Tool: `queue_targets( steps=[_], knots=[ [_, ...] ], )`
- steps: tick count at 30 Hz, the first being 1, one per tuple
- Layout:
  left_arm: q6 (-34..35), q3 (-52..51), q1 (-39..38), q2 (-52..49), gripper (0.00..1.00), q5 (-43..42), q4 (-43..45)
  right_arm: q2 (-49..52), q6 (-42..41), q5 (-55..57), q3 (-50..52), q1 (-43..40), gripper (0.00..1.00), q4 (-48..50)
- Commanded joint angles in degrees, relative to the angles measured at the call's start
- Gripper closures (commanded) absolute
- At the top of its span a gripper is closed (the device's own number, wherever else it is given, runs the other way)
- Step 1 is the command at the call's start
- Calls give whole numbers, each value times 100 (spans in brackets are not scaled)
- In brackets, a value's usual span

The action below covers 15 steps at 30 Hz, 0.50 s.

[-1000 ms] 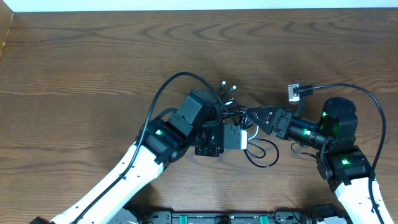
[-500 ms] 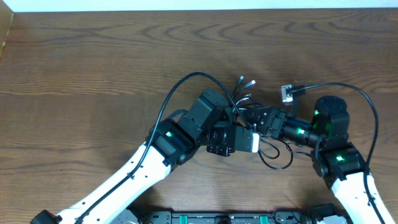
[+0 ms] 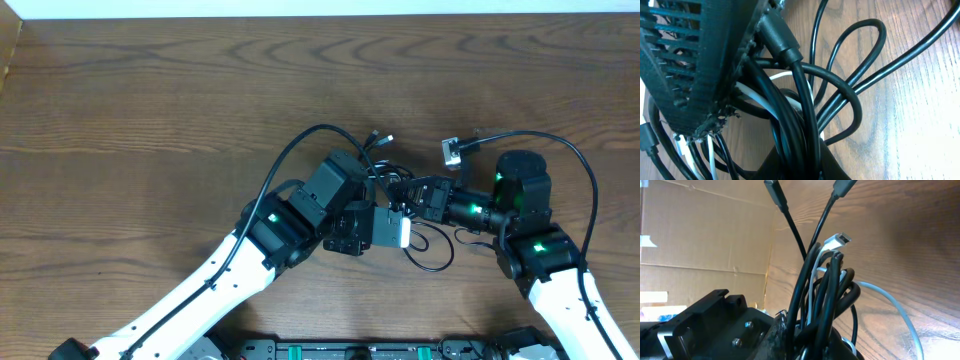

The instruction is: Untangle cables

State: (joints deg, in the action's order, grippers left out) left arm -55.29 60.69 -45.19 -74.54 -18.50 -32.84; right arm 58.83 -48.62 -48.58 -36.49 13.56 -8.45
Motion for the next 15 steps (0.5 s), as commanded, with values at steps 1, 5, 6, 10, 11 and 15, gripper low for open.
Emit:
queue_targets(
  steps=[1, 5, 6, 10, 11, 15],
  knots=[
    [385, 142, 37, 356, 78, 164, -9, 4, 240, 151, -85, -192, 99, -7],
    [396, 142, 37, 584, 13, 166, -9, 4, 243, 151, -85, -267, 99, -9],
    [396, 142, 37, 651, 13, 166, -2, 4, 243, 151, -85, -280, 99, -9],
    [396, 142, 39, 977, 13, 192, 35, 4, 245, 149, -85, -348, 99, -7],
    [398, 142, 39, 1058, 13, 289, 35, 4, 245, 149, -85, -361, 99, -7],
    [964, 142, 42, 1296, 12, 1095, 59, 2, 411, 131, -85, -387, 99, 15]
  ],
)
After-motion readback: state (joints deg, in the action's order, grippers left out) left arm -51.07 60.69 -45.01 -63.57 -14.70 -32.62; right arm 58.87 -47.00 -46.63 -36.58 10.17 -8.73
